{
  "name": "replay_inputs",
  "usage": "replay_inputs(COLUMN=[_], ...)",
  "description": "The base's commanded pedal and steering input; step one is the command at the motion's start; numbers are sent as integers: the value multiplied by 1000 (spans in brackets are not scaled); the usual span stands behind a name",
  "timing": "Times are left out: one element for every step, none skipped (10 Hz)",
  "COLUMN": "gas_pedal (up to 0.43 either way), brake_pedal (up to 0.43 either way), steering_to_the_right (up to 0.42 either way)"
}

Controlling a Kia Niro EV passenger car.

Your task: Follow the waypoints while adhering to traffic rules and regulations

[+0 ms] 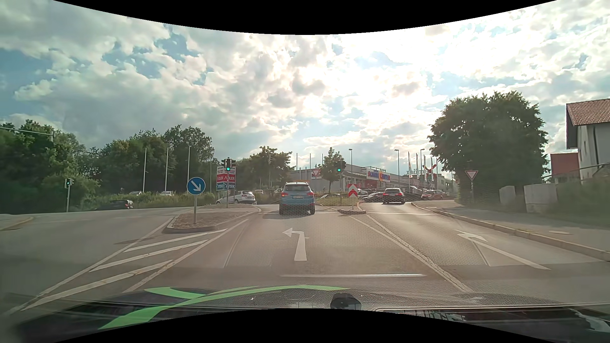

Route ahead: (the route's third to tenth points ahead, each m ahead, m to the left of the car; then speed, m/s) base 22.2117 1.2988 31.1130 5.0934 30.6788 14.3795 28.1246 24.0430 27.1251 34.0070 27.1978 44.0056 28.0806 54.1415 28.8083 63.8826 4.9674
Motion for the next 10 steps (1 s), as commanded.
replay_inputs(gas_pedal=[260, 260, 260, 260, 260, 260, 260, 260, 260, 260], brake_pedal=[0, 0, 0, 0, 0, 0, 0, 0, 0, 0], steering_to_the_right=[-33, -34, -34, -34, -35, -40, -43, -43, -42, -41])
